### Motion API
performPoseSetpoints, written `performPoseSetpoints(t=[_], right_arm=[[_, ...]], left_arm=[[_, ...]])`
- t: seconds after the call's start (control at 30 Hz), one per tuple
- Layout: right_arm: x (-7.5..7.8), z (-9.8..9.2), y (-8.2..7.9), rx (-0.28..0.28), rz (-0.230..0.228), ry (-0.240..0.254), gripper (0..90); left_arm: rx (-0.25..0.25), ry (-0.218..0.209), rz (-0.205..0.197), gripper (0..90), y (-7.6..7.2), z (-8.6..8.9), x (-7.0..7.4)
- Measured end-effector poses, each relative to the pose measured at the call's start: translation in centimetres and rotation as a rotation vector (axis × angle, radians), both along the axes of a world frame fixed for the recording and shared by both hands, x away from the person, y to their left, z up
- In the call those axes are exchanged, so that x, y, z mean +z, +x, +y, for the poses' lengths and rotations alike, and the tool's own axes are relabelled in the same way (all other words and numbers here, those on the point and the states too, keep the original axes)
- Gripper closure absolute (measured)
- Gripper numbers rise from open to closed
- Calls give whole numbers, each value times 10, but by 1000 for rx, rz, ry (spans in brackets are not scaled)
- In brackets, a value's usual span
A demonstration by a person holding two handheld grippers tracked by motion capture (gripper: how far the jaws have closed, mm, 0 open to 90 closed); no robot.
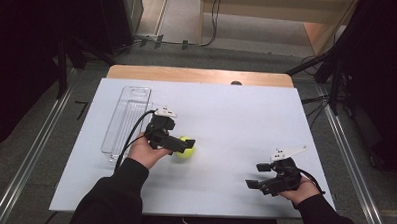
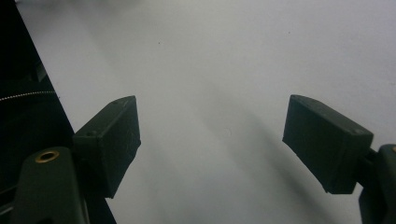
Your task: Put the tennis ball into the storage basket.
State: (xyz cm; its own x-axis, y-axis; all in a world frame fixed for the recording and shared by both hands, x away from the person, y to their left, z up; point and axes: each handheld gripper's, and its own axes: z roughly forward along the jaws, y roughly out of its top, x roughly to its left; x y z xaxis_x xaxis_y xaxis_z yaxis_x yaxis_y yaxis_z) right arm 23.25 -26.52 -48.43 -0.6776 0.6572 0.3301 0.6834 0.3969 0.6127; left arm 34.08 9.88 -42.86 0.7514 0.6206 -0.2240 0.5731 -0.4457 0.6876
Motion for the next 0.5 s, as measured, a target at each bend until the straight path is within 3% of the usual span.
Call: performPoseSetpoints(t=[0.5], right_arm=[[0,-1,0,-6,1,-1,170]], left_arm=[[6,2,-17,0,6,-8,-3]])
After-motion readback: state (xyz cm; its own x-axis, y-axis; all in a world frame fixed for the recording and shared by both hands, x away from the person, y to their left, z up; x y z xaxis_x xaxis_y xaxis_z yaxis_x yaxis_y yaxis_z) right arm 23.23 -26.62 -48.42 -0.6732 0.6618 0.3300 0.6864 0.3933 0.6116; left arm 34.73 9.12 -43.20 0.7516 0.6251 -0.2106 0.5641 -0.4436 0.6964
